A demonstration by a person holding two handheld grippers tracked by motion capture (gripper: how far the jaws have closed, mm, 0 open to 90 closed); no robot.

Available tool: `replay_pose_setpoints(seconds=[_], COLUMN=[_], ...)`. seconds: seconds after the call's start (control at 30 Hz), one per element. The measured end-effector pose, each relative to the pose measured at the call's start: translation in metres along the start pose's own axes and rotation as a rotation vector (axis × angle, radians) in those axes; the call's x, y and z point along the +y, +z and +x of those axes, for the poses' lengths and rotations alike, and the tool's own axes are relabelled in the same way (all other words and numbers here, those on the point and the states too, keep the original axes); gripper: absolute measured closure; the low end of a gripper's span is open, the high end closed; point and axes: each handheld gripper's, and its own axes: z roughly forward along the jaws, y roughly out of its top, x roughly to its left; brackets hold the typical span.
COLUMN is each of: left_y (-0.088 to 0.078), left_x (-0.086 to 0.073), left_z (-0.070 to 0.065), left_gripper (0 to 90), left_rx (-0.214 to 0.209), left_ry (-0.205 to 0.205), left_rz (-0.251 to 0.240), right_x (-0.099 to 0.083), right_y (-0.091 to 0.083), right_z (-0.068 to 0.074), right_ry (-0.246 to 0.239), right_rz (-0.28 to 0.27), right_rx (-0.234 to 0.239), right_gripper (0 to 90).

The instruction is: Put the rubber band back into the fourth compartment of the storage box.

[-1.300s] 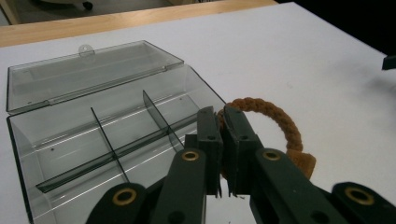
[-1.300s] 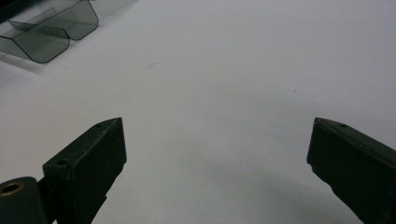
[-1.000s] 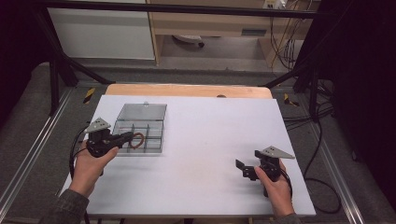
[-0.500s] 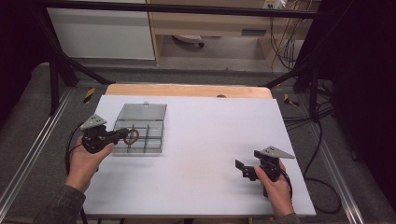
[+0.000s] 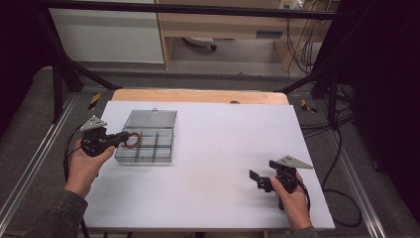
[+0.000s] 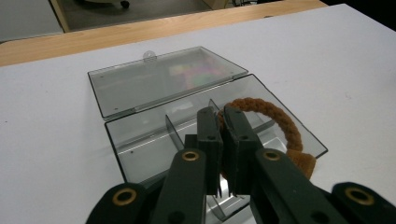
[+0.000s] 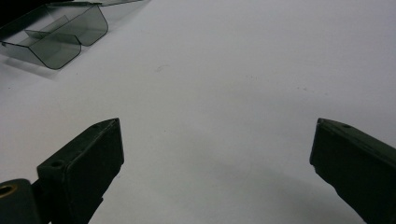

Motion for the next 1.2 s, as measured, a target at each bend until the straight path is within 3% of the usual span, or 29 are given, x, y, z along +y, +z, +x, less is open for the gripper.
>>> replay_pose_setpoints(seconds=[0.7, 1.2], left_y=[0.003, 0.010], left_x=[0.000, -0.002], left_z=[0.024, 0.032], left_gripper=[85.7, 85.7], left_rx=[0.052, 0.063], left_ry=[-0.038, -0.048], left_rz=[0.026, 0.043], right_x=[0.000, 0.000], right_y=[0.000, 0.000], right_z=[0.001, 0.001], right_ry=[0.003, 0.000], right_rz=[-0.001, 0.005], right_rx=[0.005, 0.004], right_gripper=[3.0, 2.8])
